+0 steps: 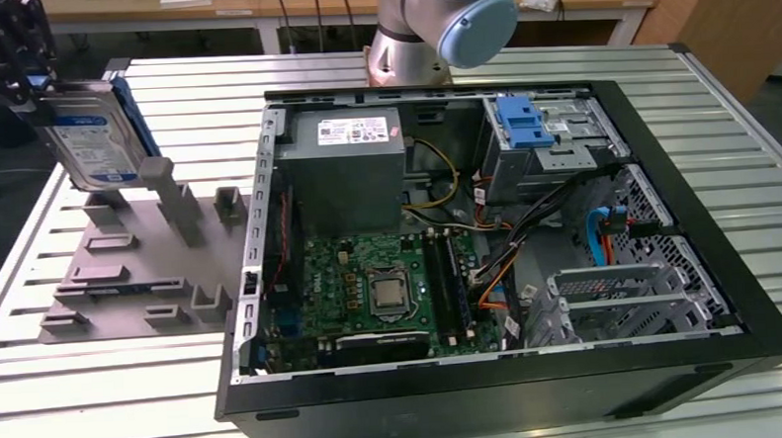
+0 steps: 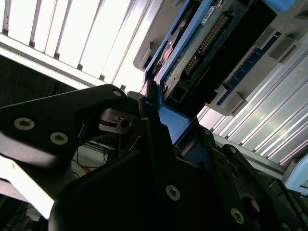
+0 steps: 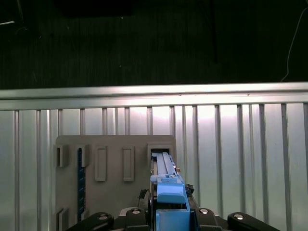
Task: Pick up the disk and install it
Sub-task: 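Pick up the disk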
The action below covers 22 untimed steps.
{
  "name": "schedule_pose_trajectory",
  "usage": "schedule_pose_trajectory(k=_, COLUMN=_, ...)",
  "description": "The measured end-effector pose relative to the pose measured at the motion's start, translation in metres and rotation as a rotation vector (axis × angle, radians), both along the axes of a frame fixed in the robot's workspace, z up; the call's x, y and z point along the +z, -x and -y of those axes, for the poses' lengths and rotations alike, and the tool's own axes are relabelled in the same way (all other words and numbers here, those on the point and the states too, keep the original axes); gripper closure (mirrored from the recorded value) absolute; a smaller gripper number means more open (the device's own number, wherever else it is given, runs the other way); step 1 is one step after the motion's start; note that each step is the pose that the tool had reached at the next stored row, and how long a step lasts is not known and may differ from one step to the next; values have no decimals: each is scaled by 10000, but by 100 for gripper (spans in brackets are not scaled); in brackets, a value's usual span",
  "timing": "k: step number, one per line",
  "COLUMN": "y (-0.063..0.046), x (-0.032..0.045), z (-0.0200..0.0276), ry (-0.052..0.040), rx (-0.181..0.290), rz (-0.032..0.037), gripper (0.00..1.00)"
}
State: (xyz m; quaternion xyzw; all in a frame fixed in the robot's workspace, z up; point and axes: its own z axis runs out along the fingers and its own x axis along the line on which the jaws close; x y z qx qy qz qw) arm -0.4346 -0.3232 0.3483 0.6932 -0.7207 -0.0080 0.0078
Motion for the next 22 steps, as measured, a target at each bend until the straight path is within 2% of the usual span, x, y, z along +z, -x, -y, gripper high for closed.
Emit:
schedule_pose_trajectory(k=13, y=0, x=59, z=0, ry=3, rx=0, rz=0, gripper=64)
schedule_pose_trajectory(k=22, y=0, x=139, z=-1, ry=3, rx=0, rz=0, gripper=64)
